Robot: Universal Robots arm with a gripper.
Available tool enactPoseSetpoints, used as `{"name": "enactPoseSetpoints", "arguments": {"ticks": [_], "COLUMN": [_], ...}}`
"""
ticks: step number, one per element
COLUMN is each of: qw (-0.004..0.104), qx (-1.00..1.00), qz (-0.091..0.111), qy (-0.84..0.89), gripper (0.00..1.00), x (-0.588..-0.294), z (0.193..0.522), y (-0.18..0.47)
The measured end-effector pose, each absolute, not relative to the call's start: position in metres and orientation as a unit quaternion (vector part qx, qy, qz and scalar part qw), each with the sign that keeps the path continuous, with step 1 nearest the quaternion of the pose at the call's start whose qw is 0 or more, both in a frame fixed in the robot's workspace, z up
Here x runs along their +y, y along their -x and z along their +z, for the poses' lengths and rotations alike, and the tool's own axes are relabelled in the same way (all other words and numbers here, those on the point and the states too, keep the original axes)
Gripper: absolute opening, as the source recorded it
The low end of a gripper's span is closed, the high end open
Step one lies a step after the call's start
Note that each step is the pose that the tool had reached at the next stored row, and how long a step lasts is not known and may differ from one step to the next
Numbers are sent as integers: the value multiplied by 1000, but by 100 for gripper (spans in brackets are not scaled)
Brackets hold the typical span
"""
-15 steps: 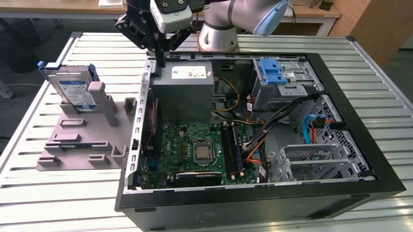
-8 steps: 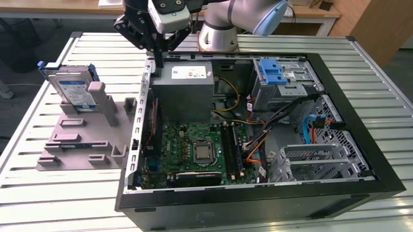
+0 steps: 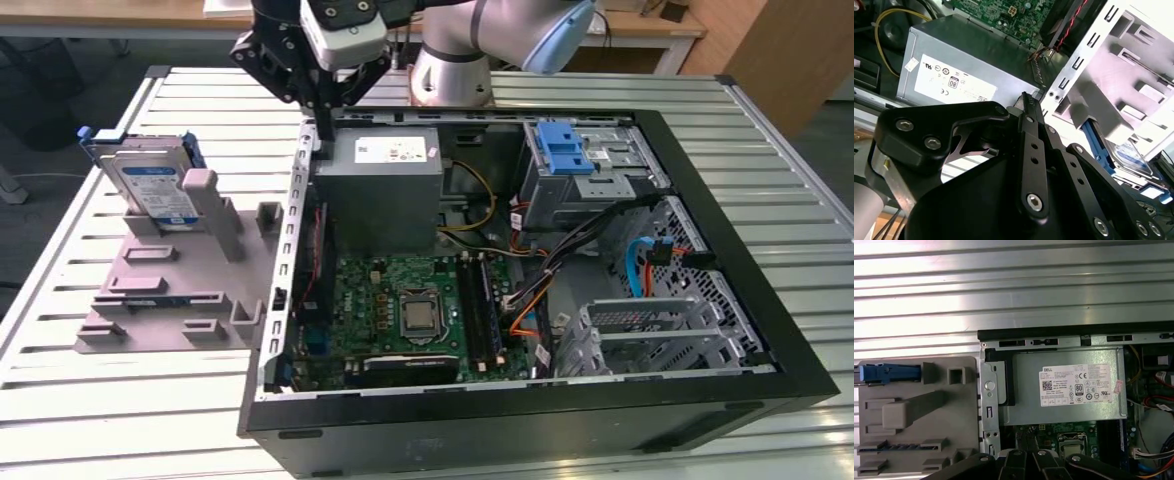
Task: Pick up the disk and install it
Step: 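Reach for the disk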
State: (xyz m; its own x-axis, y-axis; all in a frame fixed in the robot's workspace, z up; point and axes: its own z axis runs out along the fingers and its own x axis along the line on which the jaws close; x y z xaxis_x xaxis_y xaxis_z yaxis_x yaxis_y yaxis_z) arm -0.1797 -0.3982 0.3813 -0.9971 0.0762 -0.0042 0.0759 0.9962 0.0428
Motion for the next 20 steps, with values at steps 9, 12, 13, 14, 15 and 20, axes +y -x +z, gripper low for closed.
{"name": "enactPoseSetpoints", "arguments": {"ticks": [9,12,13,14,15,20], "qw": [3,3,3,3,3,2], "qx": [999,999,999,999,999,999], "qz": [21,21,21,21,21,21], "qy": [-38,-38,-38,-38,-38,-38], "gripper": [11,11,11,11,11,11], "x": [-398,-398,-398,-398,-398,-398], "z": [381,380,380,380,380,380], "y": [184,185,185,186,186,189]}}
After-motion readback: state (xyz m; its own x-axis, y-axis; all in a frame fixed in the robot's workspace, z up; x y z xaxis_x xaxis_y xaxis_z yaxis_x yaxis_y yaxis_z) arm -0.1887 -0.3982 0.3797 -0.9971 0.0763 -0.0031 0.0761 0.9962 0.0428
